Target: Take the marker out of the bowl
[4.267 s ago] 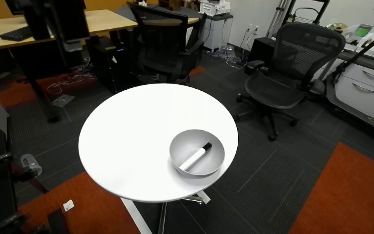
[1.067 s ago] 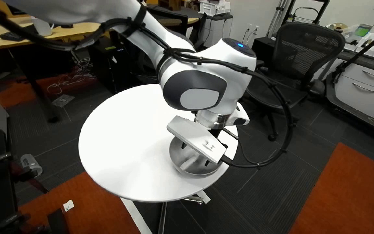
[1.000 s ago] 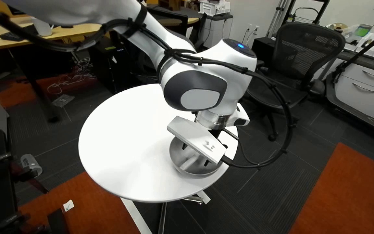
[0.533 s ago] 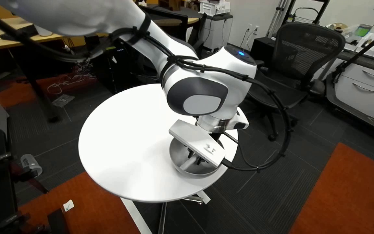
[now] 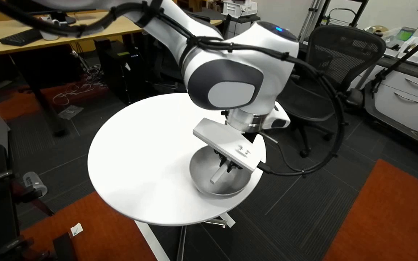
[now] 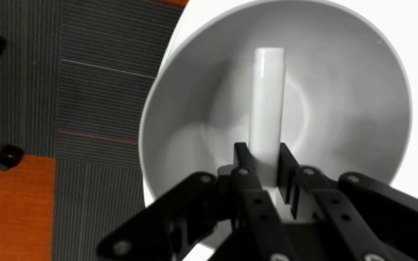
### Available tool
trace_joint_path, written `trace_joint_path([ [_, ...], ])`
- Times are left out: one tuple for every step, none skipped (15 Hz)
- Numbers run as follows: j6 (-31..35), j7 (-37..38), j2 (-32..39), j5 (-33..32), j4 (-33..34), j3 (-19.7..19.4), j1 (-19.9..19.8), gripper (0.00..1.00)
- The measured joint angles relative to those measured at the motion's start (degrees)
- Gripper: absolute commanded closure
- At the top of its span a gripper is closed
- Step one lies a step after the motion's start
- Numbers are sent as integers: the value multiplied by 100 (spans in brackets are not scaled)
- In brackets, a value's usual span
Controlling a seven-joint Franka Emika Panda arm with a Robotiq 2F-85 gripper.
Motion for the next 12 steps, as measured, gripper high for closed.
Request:
trace_joint_path([
  [2,0,-164,0,-77,9,12,95],
  [1,0,-350,0,-169,29,34,95],
  [-1,0,-549,0,-283,69,59,95],
  [-43,-7,-764,-3,-419,120,101,95],
  [-113,-9,-983,-6,-568,178,161,95],
  [-209,-24,-1210,-19,-736,240,233,95],
  [-318,-37,-1439,-36,-925,316,322,95],
  [-430,-63,-1670,-46,-1131,399,411,95],
  [-549,-145,-1889,-46,-1331,494,497,95],
  [-672,-274,-2119,-42,-1546,604,582,95],
  [-782,-410,-2333,-34,-1747,706,665,95],
  [-892,-544,-2550,-33,-1948,787,758,95],
])
